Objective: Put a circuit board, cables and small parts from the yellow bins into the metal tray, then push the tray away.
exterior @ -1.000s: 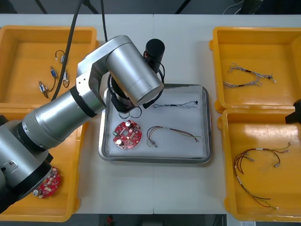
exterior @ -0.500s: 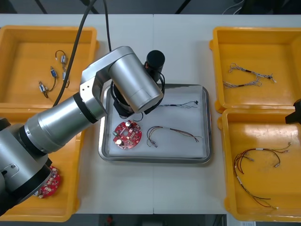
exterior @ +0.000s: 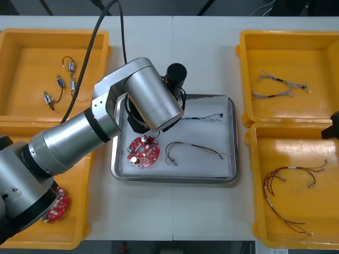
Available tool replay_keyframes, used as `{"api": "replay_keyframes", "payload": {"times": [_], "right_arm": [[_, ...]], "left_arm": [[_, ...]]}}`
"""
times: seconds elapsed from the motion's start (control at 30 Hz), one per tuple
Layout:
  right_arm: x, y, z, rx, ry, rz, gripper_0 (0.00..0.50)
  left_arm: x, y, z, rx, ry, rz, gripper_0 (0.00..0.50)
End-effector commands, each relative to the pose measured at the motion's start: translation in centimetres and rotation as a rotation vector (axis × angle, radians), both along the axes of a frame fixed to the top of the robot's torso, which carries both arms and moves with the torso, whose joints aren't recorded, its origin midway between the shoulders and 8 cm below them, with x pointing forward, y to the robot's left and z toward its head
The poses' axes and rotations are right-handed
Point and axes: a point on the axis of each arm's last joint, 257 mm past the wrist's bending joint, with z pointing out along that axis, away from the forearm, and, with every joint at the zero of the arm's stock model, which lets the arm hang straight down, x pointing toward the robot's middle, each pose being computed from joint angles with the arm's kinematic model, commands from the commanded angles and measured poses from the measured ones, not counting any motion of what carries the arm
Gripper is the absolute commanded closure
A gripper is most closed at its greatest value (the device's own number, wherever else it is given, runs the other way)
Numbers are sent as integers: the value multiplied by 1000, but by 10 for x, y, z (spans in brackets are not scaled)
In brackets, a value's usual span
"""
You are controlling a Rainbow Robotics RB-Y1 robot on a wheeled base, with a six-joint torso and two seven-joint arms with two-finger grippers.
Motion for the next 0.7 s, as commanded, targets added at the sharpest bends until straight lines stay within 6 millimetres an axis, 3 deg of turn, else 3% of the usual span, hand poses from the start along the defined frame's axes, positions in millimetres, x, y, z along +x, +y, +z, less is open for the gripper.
{"api": "replay_keyframes", "payload": {"times": [0.03,0.07,0.13,0.27,0.47,0.7], "right_arm": [[1,-16,14,-29,-25,-12,0],[1,-16,14,-29,-25,-12,0],[1,-16,14,-29,-25,-12,0],[1,-16,14,-29,-25,-12,0],[1,-16,14,-29,-25,-12,0],[1,-16,14,-29,-25,-12,0]], "left_arm": [[-6,-17,-4,4,-6,-52,241],[-6,-17,-4,3,-8,-51,180],[-4,-17,-2,3,-15,-50,107],[-3,-20,3,-1,-34,-55,0],[-3,-22,16,-4,-63,-59,0],[-6,-25,48,-36,-61,-60,0]]}}
